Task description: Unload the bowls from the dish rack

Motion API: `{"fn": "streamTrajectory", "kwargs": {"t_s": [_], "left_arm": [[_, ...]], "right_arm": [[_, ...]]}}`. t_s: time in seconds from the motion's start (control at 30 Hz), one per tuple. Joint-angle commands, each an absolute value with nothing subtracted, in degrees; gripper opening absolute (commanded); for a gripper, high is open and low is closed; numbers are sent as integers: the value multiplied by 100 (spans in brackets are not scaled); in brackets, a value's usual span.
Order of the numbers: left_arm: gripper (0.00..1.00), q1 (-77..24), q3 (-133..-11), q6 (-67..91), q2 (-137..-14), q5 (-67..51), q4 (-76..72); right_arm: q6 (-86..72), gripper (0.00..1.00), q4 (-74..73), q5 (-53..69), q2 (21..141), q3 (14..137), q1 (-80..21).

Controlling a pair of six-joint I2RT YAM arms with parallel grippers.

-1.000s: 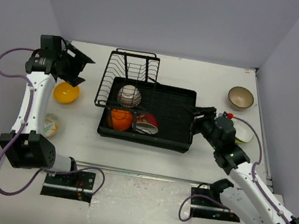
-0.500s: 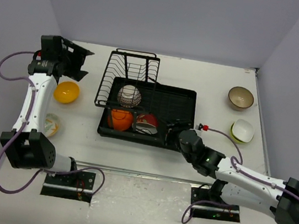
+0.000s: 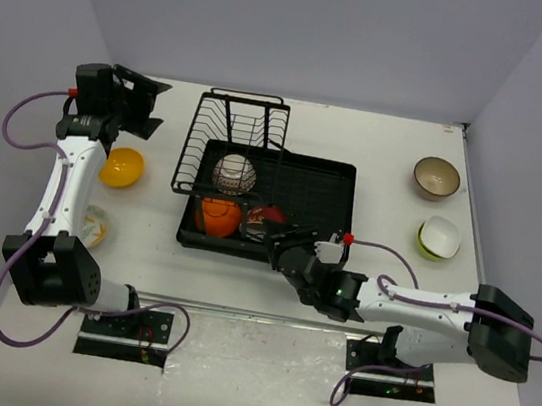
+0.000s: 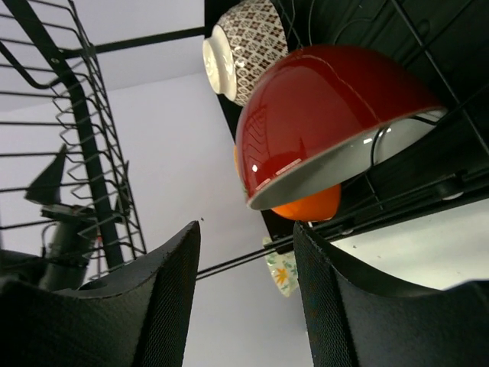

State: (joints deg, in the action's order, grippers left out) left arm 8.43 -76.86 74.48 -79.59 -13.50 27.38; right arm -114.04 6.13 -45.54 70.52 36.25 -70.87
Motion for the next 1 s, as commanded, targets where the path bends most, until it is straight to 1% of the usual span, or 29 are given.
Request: {"fn": "streamTrajectory", "kwargs": {"t_s": [0.0, 0.23, 0.4, 0.7, 0.77, 0.87, 0.93, 0.97], "left_arm": [[85, 826, -7681, 7506, -7875, -1485, 2373], [84, 800, -7813, 7550, -7998, -1521, 2285], [84, 756, -7805, 7576, -8051, -1573, 2250], [83, 712, -7928, 7585, -8182, -1617, 2197], [83, 712, -7954, 7567, -8191, -1626, 2197], [83, 712, -7989, 7567, -8226, -1661, 2154], [83, 712, -7989, 7567, -8244, -1670, 2136], [83, 712, -7989, 7567, -8262, -1679, 2127]], "right_arm": [[-13369, 52, 641, -5405, 7303, 3920, -7277], [-13632, 50, 790, -5721, 7690, 3937, -7330], [-13447, 50, 1019, -5783, 7997, 4069, -7312], [-13281, 49, 2046, -5538, 8446, 3920, -7067], [-12931, 48, 2389, -5424, 8516, 3859, -6926], [-12920, 46, 2443, -5388, 8543, 3832, -6785], [-12876, 41, 2513, -5309, 8543, 3797, -6680], [-12867, 35, 2514, -5282, 8552, 3797, -6662]]}}
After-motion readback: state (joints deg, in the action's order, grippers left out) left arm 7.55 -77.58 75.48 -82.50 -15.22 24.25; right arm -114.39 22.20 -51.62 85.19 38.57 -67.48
